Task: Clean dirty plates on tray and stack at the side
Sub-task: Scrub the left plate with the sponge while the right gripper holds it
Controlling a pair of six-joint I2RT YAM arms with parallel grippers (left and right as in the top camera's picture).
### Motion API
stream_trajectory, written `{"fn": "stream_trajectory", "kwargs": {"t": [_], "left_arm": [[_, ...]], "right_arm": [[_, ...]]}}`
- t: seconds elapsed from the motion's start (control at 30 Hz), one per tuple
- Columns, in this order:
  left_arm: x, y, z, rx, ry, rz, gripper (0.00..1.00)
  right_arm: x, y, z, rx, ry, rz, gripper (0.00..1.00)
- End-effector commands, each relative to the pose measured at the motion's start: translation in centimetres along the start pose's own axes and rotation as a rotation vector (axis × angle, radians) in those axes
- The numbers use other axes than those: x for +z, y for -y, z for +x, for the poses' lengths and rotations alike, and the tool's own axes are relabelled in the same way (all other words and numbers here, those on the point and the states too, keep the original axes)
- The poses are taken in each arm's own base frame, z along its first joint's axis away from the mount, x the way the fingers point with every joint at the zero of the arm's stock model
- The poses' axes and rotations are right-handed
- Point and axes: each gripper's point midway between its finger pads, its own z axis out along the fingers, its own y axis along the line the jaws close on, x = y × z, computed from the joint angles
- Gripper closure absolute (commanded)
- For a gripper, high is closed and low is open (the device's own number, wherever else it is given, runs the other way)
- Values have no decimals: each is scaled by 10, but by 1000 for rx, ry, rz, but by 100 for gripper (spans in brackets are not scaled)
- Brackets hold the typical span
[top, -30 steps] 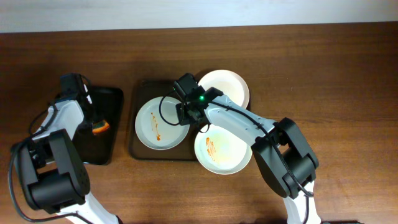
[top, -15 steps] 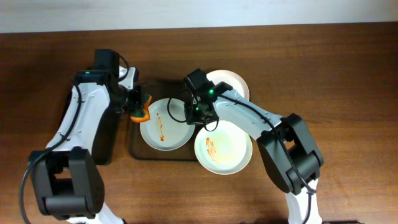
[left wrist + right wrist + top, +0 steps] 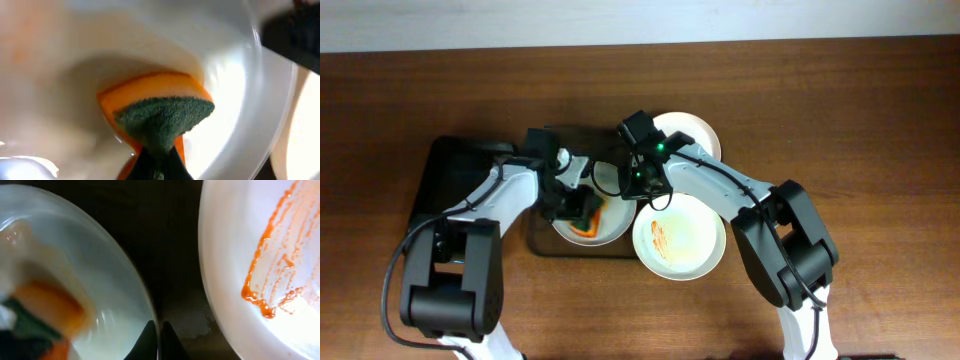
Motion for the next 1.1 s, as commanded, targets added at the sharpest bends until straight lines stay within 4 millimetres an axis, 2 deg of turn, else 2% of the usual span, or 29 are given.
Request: {"fn": "stream_trajectory", "kwargs": {"t": [0.0, 0.03, 0.07, 0.13, 0.2, 0.27, 0.33, 0.43, 0.57, 0.63, 0.7, 0.77, 0.83, 0.87, 0.9, 0.97, 1.0, 1.07], "left_arm": [[17, 17, 31, 53, -109, 123, 100], [18, 17, 30, 37, -104, 120, 100], [19, 4, 22, -19, -79, 44, 100], [15, -46, -4, -193, 43, -240, 100], [-2, -84, -31, -291, 204, -463, 100], [-13, -99, -46, -285, 287, -554, 100], [-15, -98, -53, -280, 315, -549, 100], [9, -58, -30, -284, 171, -299, 100], [16, -36, 7, -223, -4, -191, 100], [17, -20, 12, -168, -39, -100, 100], [9, -16, -2, -154, -14, -95, 100], [-3, -18, -32, -109, 64, -128, 100], [-19, -40, -59, -88, 155, -278, 100], [-22, -51, -62, -89, 171, -347, 100], [-27, -64, -61, -95, 175, -428, 100], [-17, -72, -46, -123, 109, -447, 100], [-9, -69, -33, -138, 49, -420, 100], [3, -41, -8, -160, -65, -252, 100]], "right_arm": [[0, -1, -2, 14, 6, -12, 96], [0, -1, -2, 14, 6, -12, 96], [0, -1, -2, 14, 6, -12, 96], [0, -1, -3, 13, 10, -14, 96], [0, -1, -3, 13, 12, -14, 96], [0, -1, -4, 13, 13, -15, 96], [0, -1, -4, 13, 13, -15, 96], [1, -3, -4, 8, 16, -18, 96], [2, -8, -3, 1, 14, -34, 96], [2, -9, -2, 1, 12, -36, 96], [2, -9, -2, 1, 12, -36, 96], [2, -9, -2, 1, 11, -36, 96], [2, -9, -2, 0, 11, -37, 96], [2, -10, -2, 1, 10, -39, 96], [2, -10, -2, 1, 10, -39, 96], [2, -10, -2, 0, 10, -39, 96], [2, -10, -2, 0, 10, -39, 96], [2, -10, -2, 0, 10, -39, 96]]}}
